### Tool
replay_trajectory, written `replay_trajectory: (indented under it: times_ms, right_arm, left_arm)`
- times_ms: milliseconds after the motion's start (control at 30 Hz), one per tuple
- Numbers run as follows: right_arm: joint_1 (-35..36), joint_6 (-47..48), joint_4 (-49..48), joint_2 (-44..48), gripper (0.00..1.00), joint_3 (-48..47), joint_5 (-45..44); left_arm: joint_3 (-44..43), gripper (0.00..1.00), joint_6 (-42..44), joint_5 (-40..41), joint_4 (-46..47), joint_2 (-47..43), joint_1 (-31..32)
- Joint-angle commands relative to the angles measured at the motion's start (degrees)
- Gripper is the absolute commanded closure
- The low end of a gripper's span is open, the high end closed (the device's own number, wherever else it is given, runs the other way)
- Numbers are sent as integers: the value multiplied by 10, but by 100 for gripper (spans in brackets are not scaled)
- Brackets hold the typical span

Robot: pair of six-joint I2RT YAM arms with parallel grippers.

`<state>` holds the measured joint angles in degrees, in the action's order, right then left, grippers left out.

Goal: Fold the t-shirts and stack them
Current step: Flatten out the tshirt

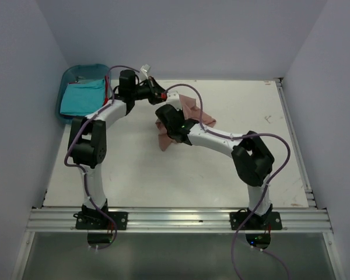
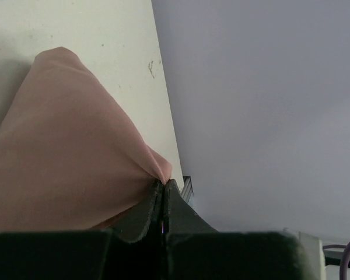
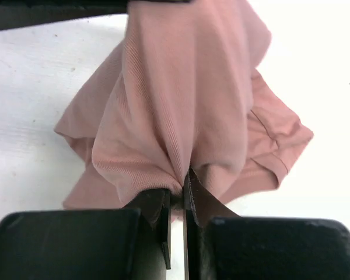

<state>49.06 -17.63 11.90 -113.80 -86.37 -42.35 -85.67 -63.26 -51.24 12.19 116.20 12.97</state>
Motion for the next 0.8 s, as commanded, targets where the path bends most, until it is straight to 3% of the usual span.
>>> replay_trajectory:
  times_ms: [0,167,300,333,400,433,500,533,600,767]
  right_arm:
    - [-1,-21,-3,92,100,50,13]
    - [0,-13,-3,208,100,104,35]
    - [0,-3,35,246,100,93,34]
    - [-1,-1,44,249,100,88,32]
    - [0,5,62,260,100,72,18]
    - [0,8,66,263,100,67,11]
    - [0,21,66,270,100,57,-9]
    - [-1,27,66,271,100,52,-15]
    - [-1,41,71,264,100,34,-32]
    - [-5,65,73,253,100,2,-47]
  left_arm:
    - [-63,100,9,-7,31,9,-19]
    - [-104,100,32,4,2,75,-28]
    - [-100,100,29,6,13,108,-30]
    - [-93,84,31,7,16,112,-30]
    - [-75,64,52,16,6,116,-30]
    - [-69,46,64,27,-16,114,-30]
    - [-42,26,107,40,-43,106,-30]
    - [-27,9,118,44,-46,98,-30]
    - [23,0,149,58,-53,69,-29]
    - [100,0,251,116,-151,-11,-8]
